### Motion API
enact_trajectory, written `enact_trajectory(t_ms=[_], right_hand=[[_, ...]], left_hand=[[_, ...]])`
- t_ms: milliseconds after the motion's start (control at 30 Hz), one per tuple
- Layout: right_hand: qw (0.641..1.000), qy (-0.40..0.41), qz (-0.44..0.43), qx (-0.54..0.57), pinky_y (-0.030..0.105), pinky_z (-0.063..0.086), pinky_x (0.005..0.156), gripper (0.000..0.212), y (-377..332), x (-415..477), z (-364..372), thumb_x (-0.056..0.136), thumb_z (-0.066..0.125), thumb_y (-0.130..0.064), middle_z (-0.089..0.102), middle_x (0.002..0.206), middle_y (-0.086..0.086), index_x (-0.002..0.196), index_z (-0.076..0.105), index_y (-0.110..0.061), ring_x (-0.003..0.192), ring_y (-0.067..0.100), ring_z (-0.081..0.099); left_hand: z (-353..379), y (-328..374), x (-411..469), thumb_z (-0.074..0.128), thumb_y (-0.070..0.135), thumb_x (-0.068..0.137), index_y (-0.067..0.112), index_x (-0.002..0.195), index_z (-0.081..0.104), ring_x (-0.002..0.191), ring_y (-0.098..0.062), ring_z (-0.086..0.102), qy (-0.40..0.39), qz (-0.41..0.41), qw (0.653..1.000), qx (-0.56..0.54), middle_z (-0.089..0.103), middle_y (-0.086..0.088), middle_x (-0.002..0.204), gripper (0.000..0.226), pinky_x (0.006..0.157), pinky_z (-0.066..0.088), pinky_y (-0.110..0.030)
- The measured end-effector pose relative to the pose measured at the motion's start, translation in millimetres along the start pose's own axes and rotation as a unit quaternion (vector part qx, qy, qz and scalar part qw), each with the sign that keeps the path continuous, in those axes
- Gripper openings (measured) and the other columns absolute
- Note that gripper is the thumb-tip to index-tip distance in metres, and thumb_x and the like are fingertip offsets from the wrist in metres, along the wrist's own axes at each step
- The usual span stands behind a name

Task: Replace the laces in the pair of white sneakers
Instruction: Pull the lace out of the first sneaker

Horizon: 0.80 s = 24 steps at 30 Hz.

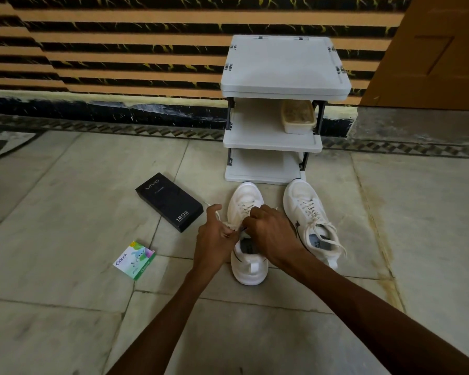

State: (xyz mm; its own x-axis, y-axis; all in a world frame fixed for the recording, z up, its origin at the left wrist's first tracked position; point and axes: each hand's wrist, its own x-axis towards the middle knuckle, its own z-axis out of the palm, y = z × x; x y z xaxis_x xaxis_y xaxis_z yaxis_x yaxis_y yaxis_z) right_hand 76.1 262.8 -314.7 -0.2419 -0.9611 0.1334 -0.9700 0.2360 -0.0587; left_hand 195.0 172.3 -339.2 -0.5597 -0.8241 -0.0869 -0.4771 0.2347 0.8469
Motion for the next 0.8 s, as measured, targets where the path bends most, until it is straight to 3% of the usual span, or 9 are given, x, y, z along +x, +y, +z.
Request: enact_trajectory(t_ms=[200,433,533,667,767,800], right_hand=[[0.999,0.018,0.005,-0.033,0.035,0.048,0.063,0.026,-0.3,-2.2,1.9,0.061,0.083,-0.026,0.068,0.078,0.006,0.082,0.071,-0.014,0.071,0.028,0.062],[0.992,0.053,-0.071,-0.086,0.028,0.048,0.060,0.028,1.4,2.0,5.5,0.055,0.089,-0.029,0.069,0.075,0.000,0.076,0.073,-0.018,0.069,0.021,0.064],[0.998,0.021,-0.065,-0.012,0.028,0.045,0.059,0.036,5.4,3.7,1.3,0.053,0.089,-0.035,0.067,0.078,0.001,0.079,0.072,-0.016,0.072,0.021,0.060],[0.992,-0.089,-0.006,0.091,0.031,0.045,0.071,0.039,12.1,8.0,0.7,0.072,0.073,-0.040,0.063,0.101,0.004,0.101,0.068,-0.013,0.095,0.024,0.056],[0.967,-0.138,0.008,0.216,0.037,0.047,0.077,0.015,22.6,9.7,-7.0,0.085,0.062,-0.024,0.059,0.092,0.005,0.089,0.069,-0.011,0.092,0.025,0.057],[0.955,-0.149,0.027,0.256,0.038,0.047,0.078,0.018,28.3,10.6,-9.8,0.089,0.059,-0.026,0.057,0.085,0.001,0.081,0.069,-0.013,0.087,0.020,0.057]], left_hand=[[-3.2,-7.2,10.4,0.084,0.025,0.072,0.025,0.129,0.042,0.087,-0.021,0.067,-0.048,-0.035,0.998,-0.030,0.068,-0.002,0.078,0.071,0.089,0.053,-0.046],[-3.3,-14.4,17.0,0.086,0.024,0.068,0.029,0.123,0.044,0.083,-0.020,0.068,-0.050,-0.075,0.994,-0.059,0.066,0.002,0.072,0.069,0.089,0.054,-0.047],[-1.9,-13.0,17.1,0.086,0.027,0.069,0.026,0.127,0.042,0.087,-0.021,0.067,-0.045,-0.086,0.994,-0.051,0.068,0.000,0.079,0.073,0.088,0.054,-0.046],[2.6,-9.9,12.8,0.085,0.026,0.070,0.026,0.129,0.041,0.088,-0.022,0.067,-0.020,-0.081,0.996,-0.030,0.070,-0.010,0.096,0.074,0.085,0.055,-0.040],[1.8,-7.8,9.7,0.083,0.020,0.073,0.023,0.131,0.041,0.089,-0.026,0.066,-0.002,-0.088,0.996,-0.020,0.068,-0.012,0.097,0.071,0.085,0.056,-0.043],[0.9,-7.4,8.9,0.082,0.018,0.074,0.023,0.131,0.041,0.089,-0.027,0.066,0.002,-0.089,0.996,-0.020,0.068,-0.013,0.097,0.070,0.085,0.056,-0.044]])
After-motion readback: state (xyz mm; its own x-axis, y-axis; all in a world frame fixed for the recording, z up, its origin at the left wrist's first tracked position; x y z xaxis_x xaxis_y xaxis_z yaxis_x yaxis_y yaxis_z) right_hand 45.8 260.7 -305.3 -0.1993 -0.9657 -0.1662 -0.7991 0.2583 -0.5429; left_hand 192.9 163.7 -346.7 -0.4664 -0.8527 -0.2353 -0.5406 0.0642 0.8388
